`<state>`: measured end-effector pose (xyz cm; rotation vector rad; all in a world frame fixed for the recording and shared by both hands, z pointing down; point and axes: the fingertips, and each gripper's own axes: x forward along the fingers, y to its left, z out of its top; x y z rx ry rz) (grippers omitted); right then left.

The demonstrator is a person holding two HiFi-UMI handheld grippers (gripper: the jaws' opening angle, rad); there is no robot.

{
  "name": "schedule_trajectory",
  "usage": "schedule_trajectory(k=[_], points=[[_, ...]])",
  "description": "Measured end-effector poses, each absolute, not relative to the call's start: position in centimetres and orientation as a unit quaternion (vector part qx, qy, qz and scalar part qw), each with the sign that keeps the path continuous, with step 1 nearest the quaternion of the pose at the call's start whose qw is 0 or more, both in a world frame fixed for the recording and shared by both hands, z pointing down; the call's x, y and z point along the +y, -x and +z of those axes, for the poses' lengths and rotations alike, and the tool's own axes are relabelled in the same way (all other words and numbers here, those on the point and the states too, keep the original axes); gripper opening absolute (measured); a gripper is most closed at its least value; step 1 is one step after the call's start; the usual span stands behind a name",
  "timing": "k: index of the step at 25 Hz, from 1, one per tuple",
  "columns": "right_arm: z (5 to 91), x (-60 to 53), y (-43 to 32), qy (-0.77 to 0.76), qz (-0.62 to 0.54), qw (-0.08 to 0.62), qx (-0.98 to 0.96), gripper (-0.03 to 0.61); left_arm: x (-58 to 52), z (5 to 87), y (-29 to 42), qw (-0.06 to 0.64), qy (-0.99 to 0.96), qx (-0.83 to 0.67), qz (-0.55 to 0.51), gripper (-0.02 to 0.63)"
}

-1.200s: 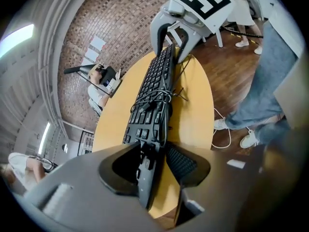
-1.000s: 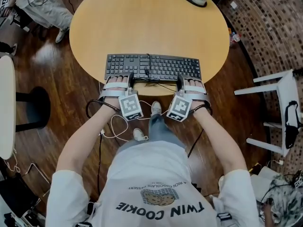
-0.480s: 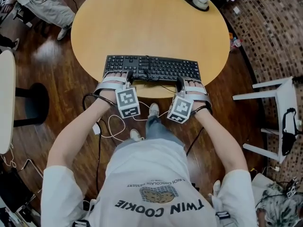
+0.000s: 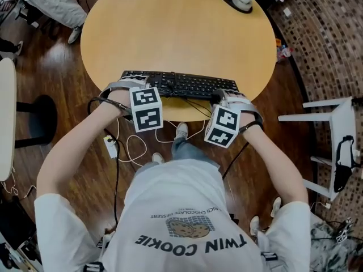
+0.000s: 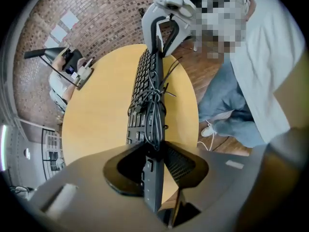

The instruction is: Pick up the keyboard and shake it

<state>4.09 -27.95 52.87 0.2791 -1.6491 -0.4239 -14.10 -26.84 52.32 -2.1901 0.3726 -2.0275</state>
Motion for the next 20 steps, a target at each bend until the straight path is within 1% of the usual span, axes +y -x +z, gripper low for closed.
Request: schedule_trajectory(k=[10,15,20], points=[[49.5,-29.1,-4.2,0.028,-0.029,0.671,-0.740,0.098,-28.0,49.8,13.2,-0.085,0.717,-0.013,-0.692,0.123],[48.7,-30.7,-5.2,0.071,0.020,0.686,-0.724,0.101,-28.9,49.1,13.2,-0.131,0.708,-0.053,-0.692,0.123],[48.3,-32.0,-4.9,0.128,0.068,0.677,-0.722,0.104,-29.8,48.8,13.4,-0.179,0.680,-0.077,-0.707,0.123]])
